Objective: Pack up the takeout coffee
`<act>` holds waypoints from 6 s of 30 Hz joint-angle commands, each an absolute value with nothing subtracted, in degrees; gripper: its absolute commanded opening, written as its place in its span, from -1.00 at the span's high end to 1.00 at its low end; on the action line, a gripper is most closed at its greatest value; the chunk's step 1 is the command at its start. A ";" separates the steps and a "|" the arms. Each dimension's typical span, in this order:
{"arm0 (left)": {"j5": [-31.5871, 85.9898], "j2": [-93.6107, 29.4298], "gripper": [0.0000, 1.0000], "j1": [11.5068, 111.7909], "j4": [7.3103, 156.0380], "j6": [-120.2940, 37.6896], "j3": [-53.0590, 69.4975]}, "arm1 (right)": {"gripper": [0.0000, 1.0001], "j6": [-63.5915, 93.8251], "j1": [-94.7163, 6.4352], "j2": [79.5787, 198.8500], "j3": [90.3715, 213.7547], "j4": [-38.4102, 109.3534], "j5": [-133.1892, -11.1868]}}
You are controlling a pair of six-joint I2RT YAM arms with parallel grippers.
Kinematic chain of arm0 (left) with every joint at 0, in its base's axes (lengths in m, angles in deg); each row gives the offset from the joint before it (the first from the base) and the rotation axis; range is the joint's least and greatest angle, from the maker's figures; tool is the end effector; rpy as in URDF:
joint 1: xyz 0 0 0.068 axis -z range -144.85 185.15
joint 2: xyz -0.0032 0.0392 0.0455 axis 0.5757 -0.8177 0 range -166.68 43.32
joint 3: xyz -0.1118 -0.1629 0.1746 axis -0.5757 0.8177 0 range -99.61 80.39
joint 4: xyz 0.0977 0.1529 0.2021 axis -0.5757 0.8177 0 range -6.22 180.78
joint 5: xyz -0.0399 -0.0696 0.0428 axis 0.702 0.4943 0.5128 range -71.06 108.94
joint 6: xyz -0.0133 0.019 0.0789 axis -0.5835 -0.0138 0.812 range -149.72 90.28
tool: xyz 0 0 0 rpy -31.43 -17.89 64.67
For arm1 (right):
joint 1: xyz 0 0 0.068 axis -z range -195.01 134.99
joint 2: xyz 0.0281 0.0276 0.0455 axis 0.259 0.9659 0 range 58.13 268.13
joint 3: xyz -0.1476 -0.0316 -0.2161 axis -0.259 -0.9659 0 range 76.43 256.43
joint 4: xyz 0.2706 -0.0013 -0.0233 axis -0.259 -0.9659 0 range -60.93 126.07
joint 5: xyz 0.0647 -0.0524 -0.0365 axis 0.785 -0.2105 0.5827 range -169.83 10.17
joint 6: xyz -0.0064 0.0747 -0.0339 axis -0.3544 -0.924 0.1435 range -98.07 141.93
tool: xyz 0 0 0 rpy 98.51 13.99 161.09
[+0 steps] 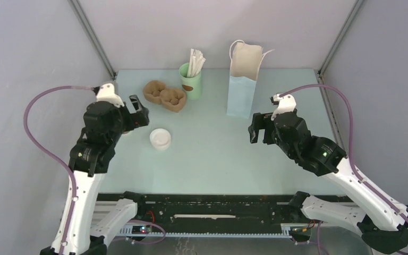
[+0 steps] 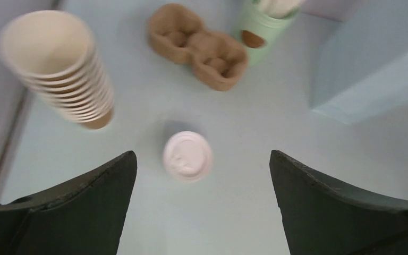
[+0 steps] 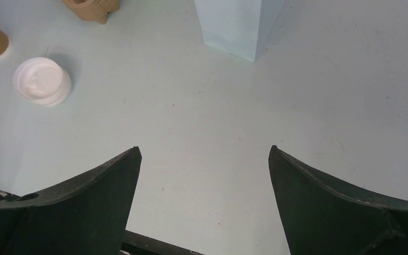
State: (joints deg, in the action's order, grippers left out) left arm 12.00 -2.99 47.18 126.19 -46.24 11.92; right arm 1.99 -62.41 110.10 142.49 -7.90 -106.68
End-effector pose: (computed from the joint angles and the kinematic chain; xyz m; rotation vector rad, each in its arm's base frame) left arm 0.1920 -0.0322 0.3994 -0.1567 1.9212 -0.2178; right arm 0.1701 0.1374 0.3658 -0.2083 2.0294 0.2470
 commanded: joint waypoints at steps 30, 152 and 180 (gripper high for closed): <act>12.80 -40.07 0.09 14.44 138.91 -57.58 -15.74 | -0.99 11.63 -51.86 110.19 136.25 1.45 -86.80; 6.07 -43.52 1.00 15.33 142.32 -60.22 -26.27 | -0.99 11.04 -50.35 108.60 134.26 3.33 -82.76; 10.98 -37.97 1.00 80.55 116.93 -58.72 10.65 | -0.99 12.19 -50.43 102.57 132.25 2.43 -92.08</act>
